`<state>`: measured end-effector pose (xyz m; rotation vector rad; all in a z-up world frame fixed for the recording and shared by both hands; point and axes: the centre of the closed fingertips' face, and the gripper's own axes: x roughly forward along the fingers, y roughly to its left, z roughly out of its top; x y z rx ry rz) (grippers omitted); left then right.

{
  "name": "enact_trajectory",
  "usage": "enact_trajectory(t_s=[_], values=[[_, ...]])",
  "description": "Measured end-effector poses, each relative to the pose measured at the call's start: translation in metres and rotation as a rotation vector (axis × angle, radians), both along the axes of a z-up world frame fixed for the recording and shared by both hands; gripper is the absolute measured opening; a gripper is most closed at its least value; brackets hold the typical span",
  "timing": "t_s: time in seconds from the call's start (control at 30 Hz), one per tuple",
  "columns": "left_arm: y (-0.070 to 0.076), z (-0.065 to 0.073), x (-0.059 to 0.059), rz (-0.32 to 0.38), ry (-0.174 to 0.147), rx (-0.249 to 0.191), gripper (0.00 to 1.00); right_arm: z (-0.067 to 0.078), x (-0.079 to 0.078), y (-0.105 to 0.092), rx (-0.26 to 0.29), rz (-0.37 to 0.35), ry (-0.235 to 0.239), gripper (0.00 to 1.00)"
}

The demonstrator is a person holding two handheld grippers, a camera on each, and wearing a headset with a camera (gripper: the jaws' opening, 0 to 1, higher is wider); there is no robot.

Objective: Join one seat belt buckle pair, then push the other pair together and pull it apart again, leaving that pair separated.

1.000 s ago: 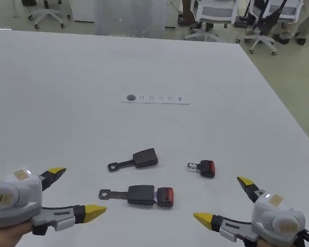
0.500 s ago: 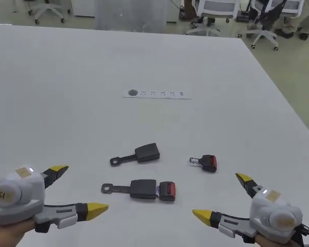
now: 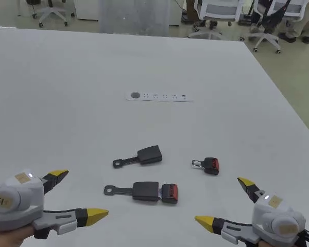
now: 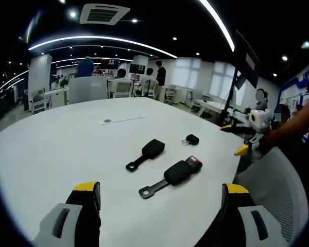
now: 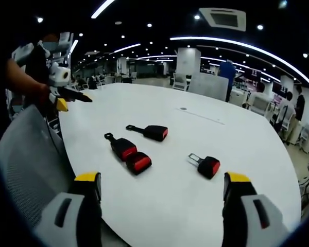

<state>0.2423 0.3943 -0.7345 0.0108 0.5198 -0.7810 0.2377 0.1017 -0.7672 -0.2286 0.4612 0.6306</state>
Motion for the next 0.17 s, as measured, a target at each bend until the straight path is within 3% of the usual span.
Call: enact_trajectory(t_s=[0.17], values=[[-0.0001, -0.0001, -0.0013, 0.002, 0.004, -0.004, 1.00, -0.0007, -0.0004, -0.0002, -0.003, 0.009, 0.002, 1.00]])
